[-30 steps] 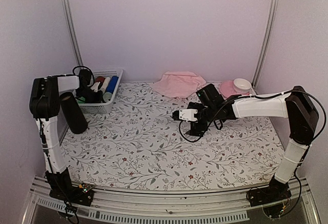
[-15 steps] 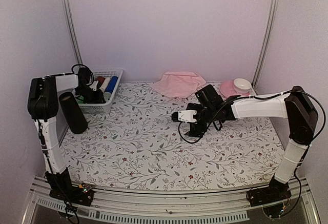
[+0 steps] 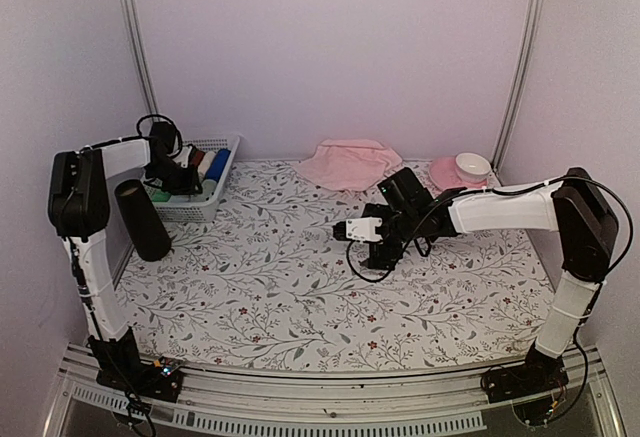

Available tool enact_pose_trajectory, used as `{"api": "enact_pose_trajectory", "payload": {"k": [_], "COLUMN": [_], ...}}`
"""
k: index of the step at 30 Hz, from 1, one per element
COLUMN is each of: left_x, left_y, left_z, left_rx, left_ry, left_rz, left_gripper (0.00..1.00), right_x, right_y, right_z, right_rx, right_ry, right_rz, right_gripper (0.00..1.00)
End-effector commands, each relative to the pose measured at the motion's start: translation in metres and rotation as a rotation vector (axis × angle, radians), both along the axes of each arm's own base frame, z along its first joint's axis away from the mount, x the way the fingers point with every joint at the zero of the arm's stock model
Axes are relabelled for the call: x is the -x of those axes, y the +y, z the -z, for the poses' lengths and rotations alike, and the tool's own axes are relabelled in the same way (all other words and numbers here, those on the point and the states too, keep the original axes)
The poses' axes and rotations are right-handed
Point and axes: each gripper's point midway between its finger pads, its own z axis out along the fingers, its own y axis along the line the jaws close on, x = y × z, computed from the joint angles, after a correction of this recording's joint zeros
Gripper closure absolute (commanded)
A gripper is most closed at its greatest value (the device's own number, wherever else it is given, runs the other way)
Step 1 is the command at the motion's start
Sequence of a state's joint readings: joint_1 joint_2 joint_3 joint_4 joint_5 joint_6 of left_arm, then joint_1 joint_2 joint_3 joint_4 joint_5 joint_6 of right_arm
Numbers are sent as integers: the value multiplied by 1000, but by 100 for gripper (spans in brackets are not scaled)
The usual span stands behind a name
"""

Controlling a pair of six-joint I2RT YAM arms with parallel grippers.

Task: Roll the towels
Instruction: Place the towel in the storage box, then smooth out the towel in the storage box.

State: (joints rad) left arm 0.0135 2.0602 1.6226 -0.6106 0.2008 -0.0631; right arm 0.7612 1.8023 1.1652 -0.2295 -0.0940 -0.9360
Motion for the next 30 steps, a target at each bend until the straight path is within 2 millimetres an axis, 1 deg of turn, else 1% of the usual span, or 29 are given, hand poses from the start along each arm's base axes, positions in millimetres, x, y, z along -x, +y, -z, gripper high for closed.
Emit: {"api": "enact_pose_trajectory", "payload": {"k": [1,2,3,7,13,17,21,27,28,30], "left_x": [-6,-6,-4,1,9,13,16,15,14,10], "left_y": [-23,-25,-25,-18,4,12,21,24,23,21], "left_z": [-25,-22,-18,-3,14,29,37,39,36,25], "left_rx": [2,3,3,-31,-140,-151,-168,-177,-171,-160], "left_ry": [-58,-46,-32,21,60,94,116,117,111,82], "left_rz": [67,70,69,46,-13,-20,-40,-49,-53,-57], "left_gripper": [86,97,100,100,100,100,100,100,98,90], "right_x": [2,2,2,2,3,3,3,3,3,3], "right_y": [2,2,2,2,3,3,3,2,2,3], "right_z": [10,10,10,9,10,9,9,13,12,11], "right_rx": [15,15,17,17,19,17,17,25,25,22], "right_ry": [-3,-3,-5,-7,-7,-10,-12,-8,-9,-10], "right_rz": [-6,-5,-5,-5,-8,-8,-7,-7,-7,-6], "right_gripper": [1,1,1,1,1,1,1,1,1,1]}}
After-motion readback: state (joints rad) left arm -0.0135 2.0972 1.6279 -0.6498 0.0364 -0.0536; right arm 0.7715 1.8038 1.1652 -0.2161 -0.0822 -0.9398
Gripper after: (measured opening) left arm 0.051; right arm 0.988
